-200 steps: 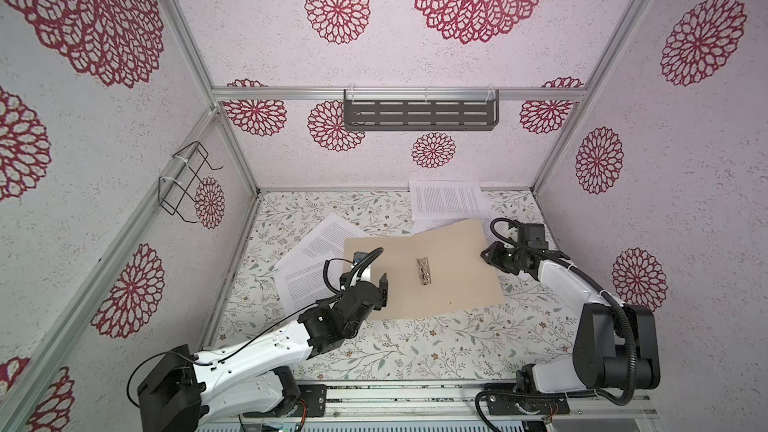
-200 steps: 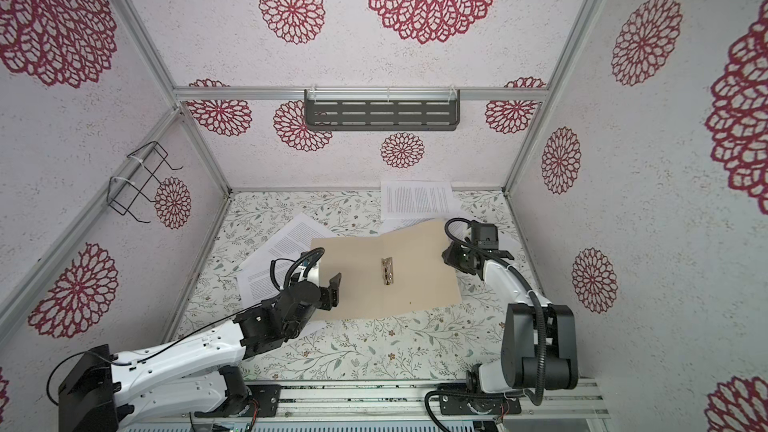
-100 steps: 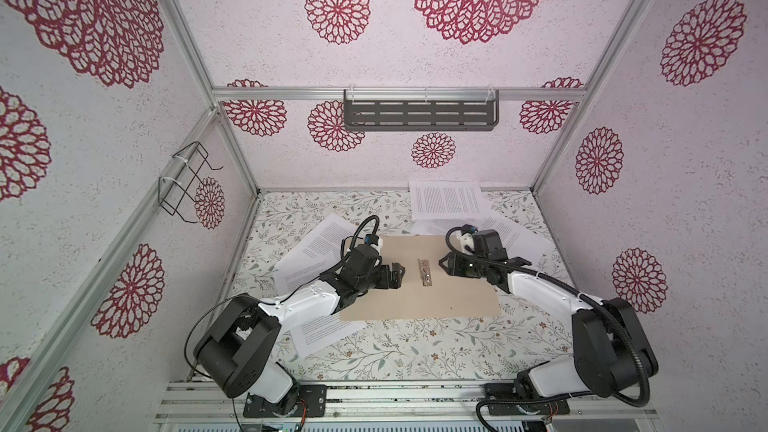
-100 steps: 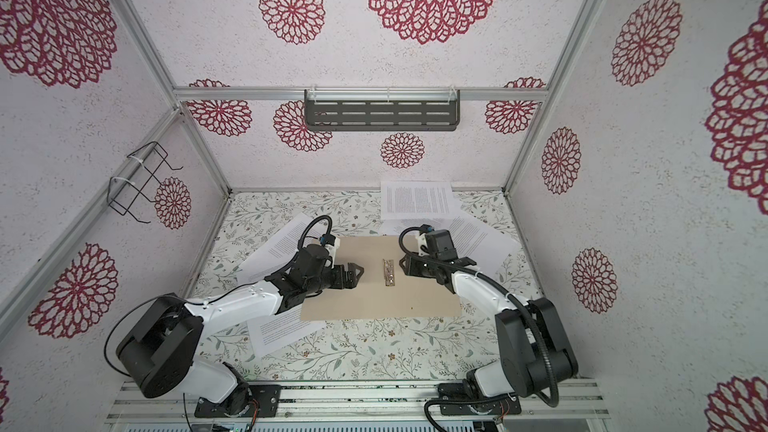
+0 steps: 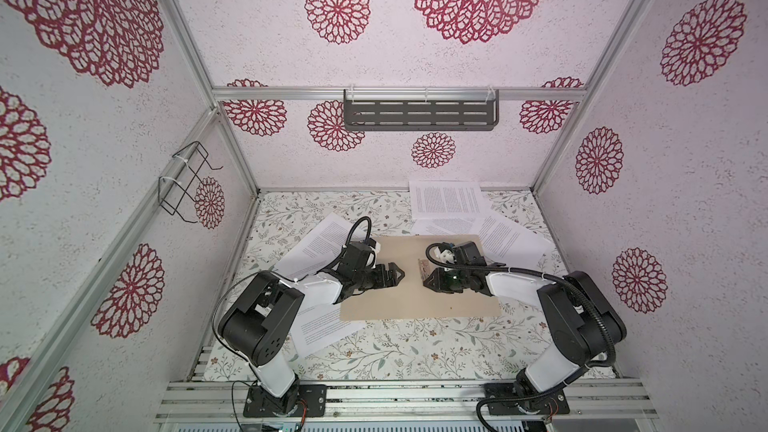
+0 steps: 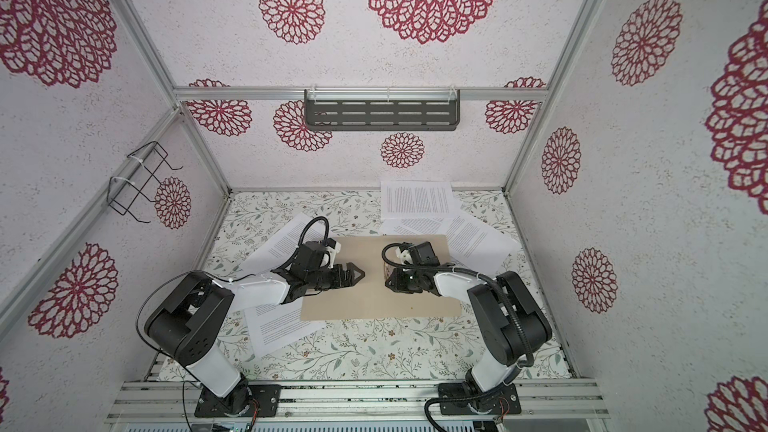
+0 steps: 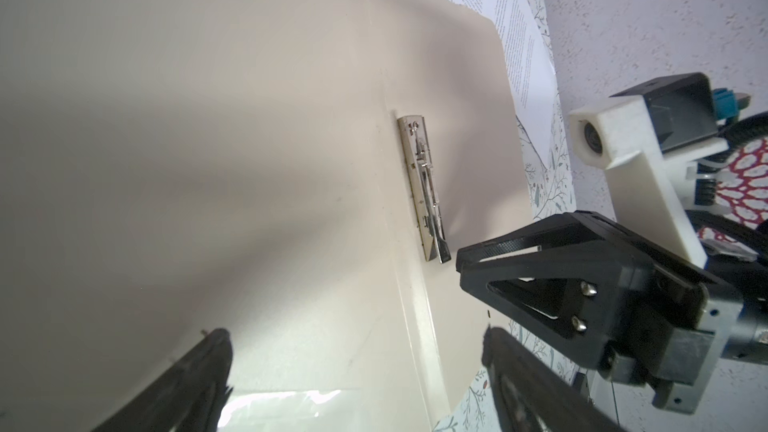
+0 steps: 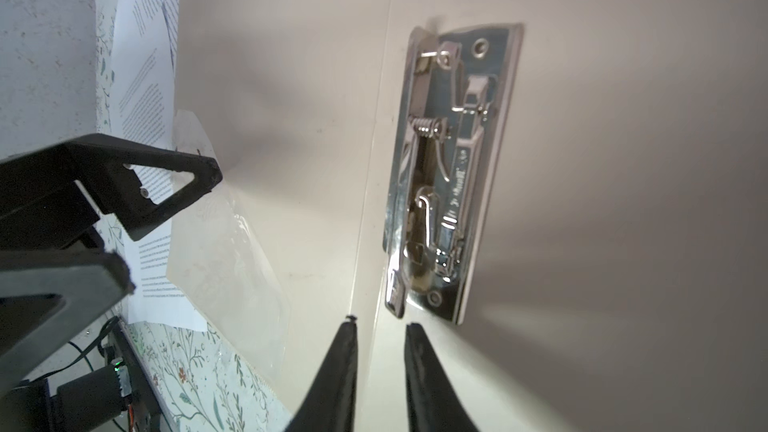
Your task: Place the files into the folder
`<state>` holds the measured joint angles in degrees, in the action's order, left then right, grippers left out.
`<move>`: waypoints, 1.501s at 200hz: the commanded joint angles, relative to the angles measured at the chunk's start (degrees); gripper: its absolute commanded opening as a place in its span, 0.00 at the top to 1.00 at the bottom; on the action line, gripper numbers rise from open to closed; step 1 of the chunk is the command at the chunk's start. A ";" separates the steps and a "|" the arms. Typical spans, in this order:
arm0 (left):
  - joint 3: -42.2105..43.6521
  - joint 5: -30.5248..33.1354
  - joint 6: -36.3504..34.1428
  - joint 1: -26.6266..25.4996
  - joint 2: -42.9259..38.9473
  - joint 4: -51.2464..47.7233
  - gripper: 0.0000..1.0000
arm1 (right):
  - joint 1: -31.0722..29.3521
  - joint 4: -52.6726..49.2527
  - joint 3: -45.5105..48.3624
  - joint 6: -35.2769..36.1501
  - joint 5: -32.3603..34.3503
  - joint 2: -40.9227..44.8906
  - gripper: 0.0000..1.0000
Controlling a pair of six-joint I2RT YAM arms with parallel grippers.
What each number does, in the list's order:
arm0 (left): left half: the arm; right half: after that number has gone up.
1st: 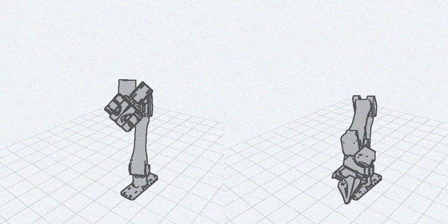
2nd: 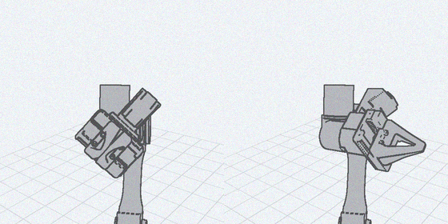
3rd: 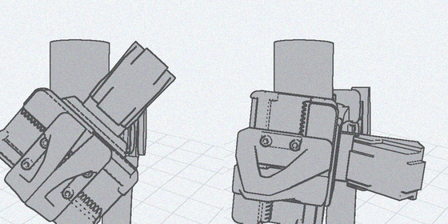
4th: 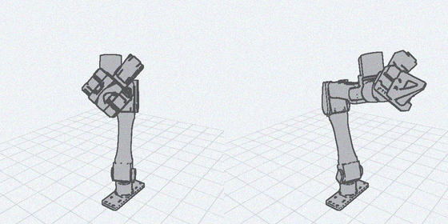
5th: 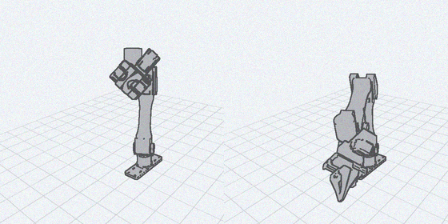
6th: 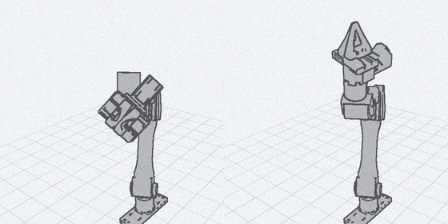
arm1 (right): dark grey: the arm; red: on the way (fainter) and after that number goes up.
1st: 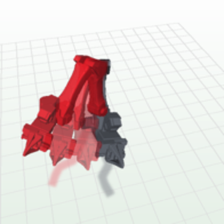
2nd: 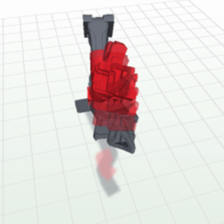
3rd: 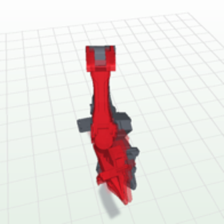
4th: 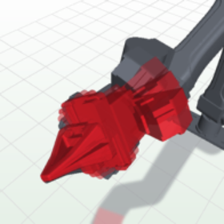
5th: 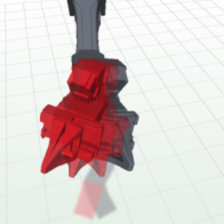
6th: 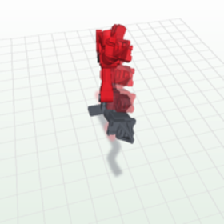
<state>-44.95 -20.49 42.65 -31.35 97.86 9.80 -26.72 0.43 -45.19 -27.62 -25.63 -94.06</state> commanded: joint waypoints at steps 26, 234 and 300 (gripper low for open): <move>1.43 1.81 -1.52 0.42 1.35 -3.02 0.02 | -0.48 -0.43 -0.53 0.63 0.81 -0.63 0.81; 2.32 2.73 -2.26 0.33 5.16 -2.99 0.03 | 0.01 2.76 -1.75 -2.19 -1.87 -2.97 0.81; 2.59 2.62 -2.22 0.33 6.13 -2.50 0.02 | 2.44 6.83 -0.53 -5.24 -5.65 -3.22 0.77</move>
<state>-44.10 -19.00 40.45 -31.22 100.77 13.17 -25.43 3.75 -45.32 -30.65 -28.80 -97.08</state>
